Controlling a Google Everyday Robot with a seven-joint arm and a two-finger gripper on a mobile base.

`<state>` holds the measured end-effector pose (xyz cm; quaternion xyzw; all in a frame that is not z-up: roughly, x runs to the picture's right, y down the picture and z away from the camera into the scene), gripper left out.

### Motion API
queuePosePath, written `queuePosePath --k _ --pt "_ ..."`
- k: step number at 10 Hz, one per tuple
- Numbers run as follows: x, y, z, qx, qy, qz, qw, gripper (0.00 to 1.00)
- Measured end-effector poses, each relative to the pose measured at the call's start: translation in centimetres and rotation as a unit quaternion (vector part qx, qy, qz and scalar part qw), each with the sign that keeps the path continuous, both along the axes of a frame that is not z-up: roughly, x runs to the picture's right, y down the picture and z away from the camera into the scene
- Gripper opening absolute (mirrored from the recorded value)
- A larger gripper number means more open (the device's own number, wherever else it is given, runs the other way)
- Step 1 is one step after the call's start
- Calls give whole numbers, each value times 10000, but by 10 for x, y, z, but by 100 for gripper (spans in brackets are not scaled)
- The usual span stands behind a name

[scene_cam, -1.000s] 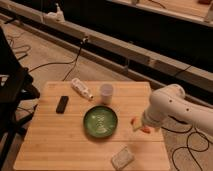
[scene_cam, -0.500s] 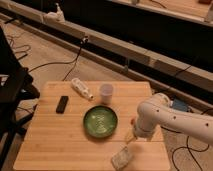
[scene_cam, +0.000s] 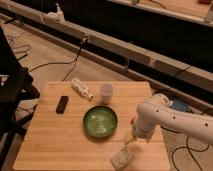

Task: Place the white sponge in the ceramic cup

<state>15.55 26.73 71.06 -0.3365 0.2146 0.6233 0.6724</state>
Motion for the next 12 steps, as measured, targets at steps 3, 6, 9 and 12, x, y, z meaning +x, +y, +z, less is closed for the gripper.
queuePosePath --k 3,6,9,12 --pt "-18 12 6 -179 -188 65 9996 69" --pt "-33 29 16 -373 -351 27 9987 69" --pt "-49 49 28 -644 -478 -80 9967 69" --pt "-57 64 38 -859 -508 -133 9949 64"
